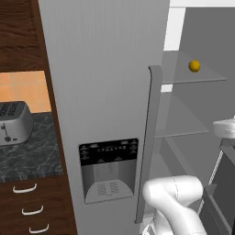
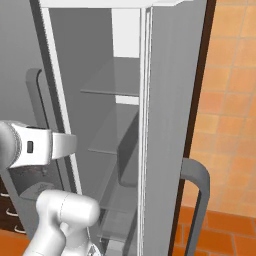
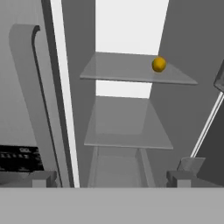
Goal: Place one lemon and one chicken drumstick in each tupperware on the nearby counter, to pack two identical lunches.
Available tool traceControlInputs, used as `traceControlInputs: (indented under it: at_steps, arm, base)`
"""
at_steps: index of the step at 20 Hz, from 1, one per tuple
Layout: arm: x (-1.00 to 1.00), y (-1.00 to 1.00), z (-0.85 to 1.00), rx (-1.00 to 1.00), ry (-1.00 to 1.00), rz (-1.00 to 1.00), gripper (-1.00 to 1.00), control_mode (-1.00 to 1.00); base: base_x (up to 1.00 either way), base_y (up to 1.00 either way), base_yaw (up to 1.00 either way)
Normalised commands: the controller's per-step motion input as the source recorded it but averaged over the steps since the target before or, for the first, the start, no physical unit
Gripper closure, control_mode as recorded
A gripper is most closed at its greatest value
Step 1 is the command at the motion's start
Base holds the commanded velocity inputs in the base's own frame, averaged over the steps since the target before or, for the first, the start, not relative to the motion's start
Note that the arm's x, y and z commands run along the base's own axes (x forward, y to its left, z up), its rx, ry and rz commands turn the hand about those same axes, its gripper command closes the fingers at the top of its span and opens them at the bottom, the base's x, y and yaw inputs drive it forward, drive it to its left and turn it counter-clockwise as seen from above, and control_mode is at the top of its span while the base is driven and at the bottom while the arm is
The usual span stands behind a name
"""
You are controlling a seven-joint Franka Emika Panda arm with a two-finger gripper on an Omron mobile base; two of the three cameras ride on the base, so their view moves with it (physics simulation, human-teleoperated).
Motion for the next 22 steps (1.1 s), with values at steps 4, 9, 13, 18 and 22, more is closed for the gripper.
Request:
traceControlInputs:
  at_steps: [4, 9, 13, 18, 22]
  arm:
    - [0.41, -0.14, 0.68, -0.01, 0.09, -0.12, -1.00, -1.00]
    - [0.83, -0.23, 0.29, -0.03, 0.07, -0.15, -1.00, -1.00]
    - [0.62, -0.27, -0.03, 0.00, 0.01, -0.11, -1.00, -1.00]
    - [0.78, -0.25, -0.13, 0.00, 0.01, -0.06, -1.00, -1.00]
    - [0.91, -0.23, -0.02, 0.00, 0.04, -0.03, -1.00, -1.00]
  base:
    - [0.00, 0.00, 0.00]
    - [0.00, 0.00, 0.00]
    - [0.00, 0.00, 0.00]
    - [0.00, 0.00, 0.00]
    - [0.00, 0.00, 0.00]
